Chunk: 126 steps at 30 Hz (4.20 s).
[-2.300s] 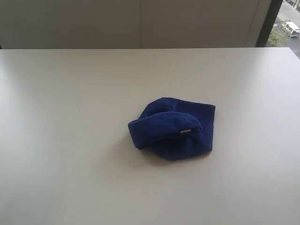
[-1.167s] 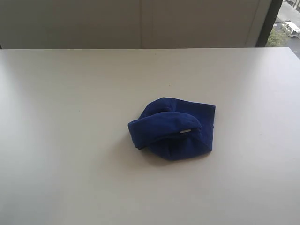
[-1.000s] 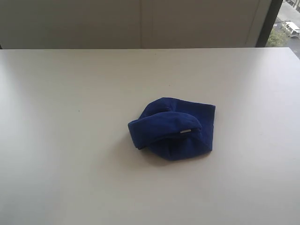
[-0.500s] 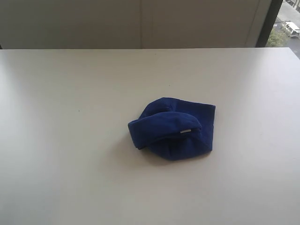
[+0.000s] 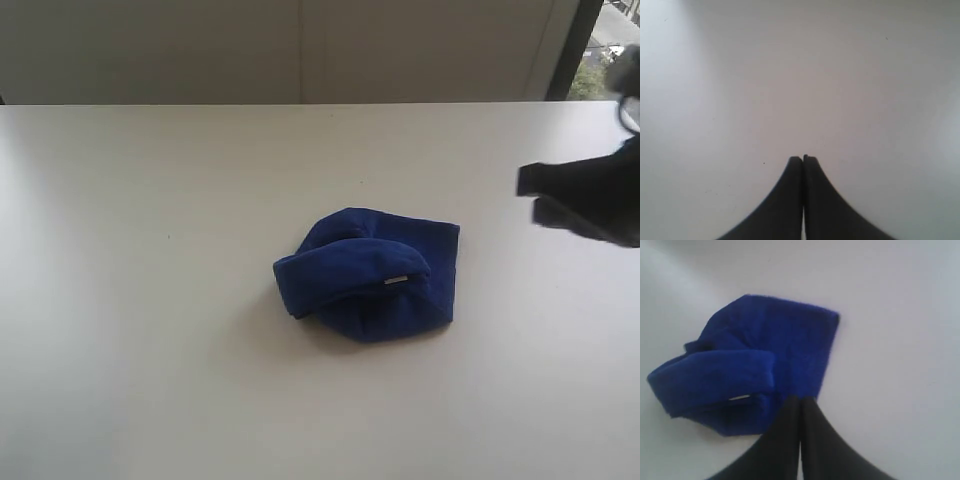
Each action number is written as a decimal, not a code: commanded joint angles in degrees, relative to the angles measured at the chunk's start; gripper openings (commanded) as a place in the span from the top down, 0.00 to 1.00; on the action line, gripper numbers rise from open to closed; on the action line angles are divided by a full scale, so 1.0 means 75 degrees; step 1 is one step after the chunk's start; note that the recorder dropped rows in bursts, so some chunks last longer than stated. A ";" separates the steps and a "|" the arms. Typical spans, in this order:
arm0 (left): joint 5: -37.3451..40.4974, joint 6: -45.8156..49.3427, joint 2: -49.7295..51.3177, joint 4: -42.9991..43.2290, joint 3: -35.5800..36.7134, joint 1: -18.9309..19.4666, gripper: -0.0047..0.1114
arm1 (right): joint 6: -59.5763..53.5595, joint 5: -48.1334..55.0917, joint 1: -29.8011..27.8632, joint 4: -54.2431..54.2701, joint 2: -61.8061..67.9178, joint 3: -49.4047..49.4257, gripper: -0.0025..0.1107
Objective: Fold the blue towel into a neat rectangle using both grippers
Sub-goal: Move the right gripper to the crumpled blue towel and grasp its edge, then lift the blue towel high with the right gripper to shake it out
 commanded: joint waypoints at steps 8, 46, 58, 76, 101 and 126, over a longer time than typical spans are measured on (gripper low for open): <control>0.0124 0.0000 -0.0037 -0.0053 0.0078 0.0026 0.96 | -0.1209 -0.0726 0.1237 0.0961 0.2167 -0.0544 0.79; 0.0124 0.0000 -0.0037 -0.0053 0.0078 0.0026 0.96 | -0.1331 -0.1038 0.1533 0.1014 0.3757 -0.1384 0.60; 0.0124 0.0000 -0.0037 -0.0053 0.0078 0.0026 0.96 | -0.1331 -0.1235 0.1533 0.1057 0.4098 -0.1384 0.86; 0.0124 0.0000 -0.0037 -0.0053 0.0078 0.0026 0.96 | -0.1331 -0.1293 0.1533 0.1159 0.2749 -0.1408 0.98; 0.0124 0.0000 -0.0037 -0.0053 0.0078 0.0026 0.96 | -0.0277 0.2069 0.1533 -0.0691 0.1036 -0.7583 0.98; 0.0124 0.0000 -0.0037 -0.0053 0.0078 0.0026 0.96 | 0.0080 0.3206 0.1537 -0.1237 0.1787 -0.8416 0.98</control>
